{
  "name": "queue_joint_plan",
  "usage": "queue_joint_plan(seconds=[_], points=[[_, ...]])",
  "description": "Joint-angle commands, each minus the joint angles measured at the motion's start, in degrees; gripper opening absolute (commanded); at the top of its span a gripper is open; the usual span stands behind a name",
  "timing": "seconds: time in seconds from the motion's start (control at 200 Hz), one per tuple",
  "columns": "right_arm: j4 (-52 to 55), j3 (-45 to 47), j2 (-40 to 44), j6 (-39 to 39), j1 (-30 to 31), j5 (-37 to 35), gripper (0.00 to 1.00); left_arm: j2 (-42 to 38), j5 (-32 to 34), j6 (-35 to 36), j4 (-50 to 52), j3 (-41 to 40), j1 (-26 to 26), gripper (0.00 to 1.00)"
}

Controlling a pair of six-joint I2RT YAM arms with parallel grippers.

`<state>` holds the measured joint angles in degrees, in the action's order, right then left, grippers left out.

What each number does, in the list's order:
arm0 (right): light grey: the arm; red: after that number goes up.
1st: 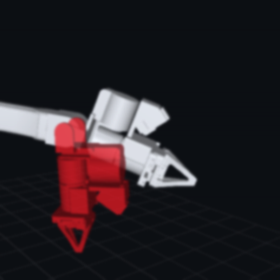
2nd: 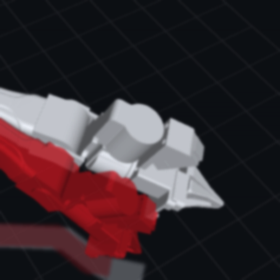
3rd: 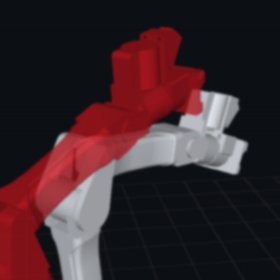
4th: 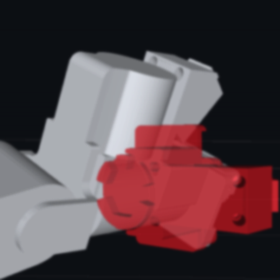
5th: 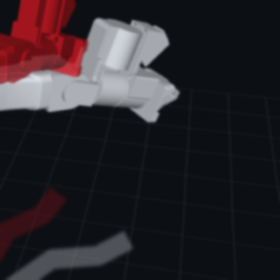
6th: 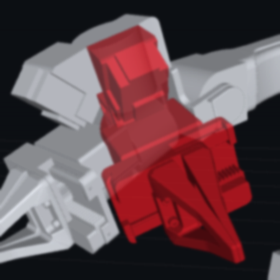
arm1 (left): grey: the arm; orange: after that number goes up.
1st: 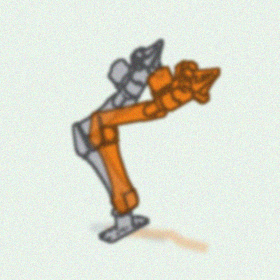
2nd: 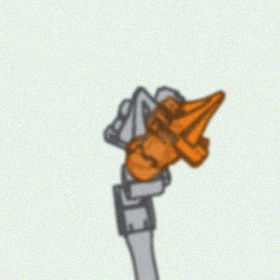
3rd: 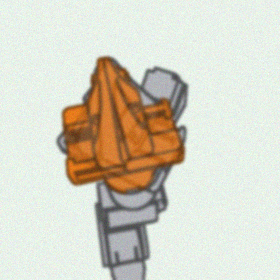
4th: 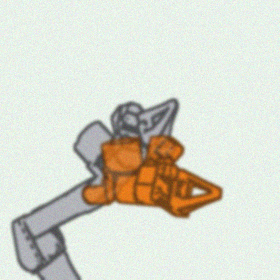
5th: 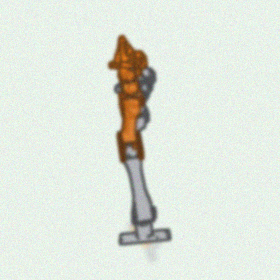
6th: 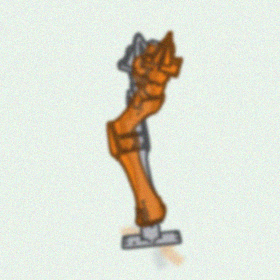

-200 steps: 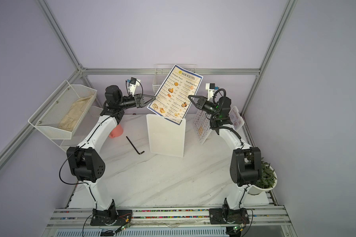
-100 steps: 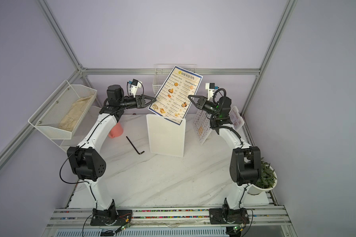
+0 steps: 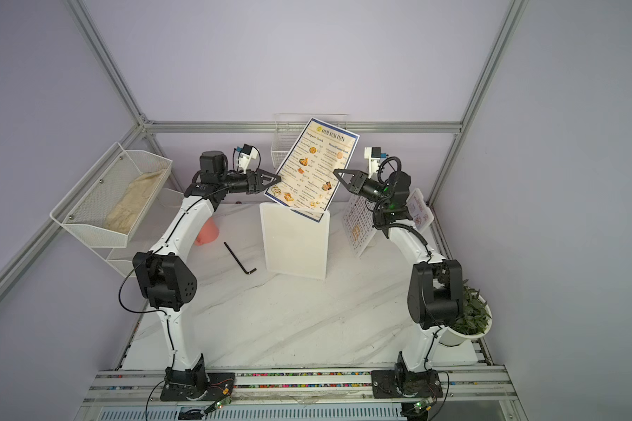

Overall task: Insert the menus into the narrow rack
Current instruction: Insert the menu into the narrow rack.

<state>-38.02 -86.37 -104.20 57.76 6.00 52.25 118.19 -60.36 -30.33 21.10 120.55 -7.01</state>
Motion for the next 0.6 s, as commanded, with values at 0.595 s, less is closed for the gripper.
queue_joint_plan(seconds=[0.595], points=[[-4.1, -6.6, -4.0, 1.9, -0.2, 6.5, 0.00, -5.1, -8.2, 3.4, -5.2, 1.5, -2.1, 0.50]])
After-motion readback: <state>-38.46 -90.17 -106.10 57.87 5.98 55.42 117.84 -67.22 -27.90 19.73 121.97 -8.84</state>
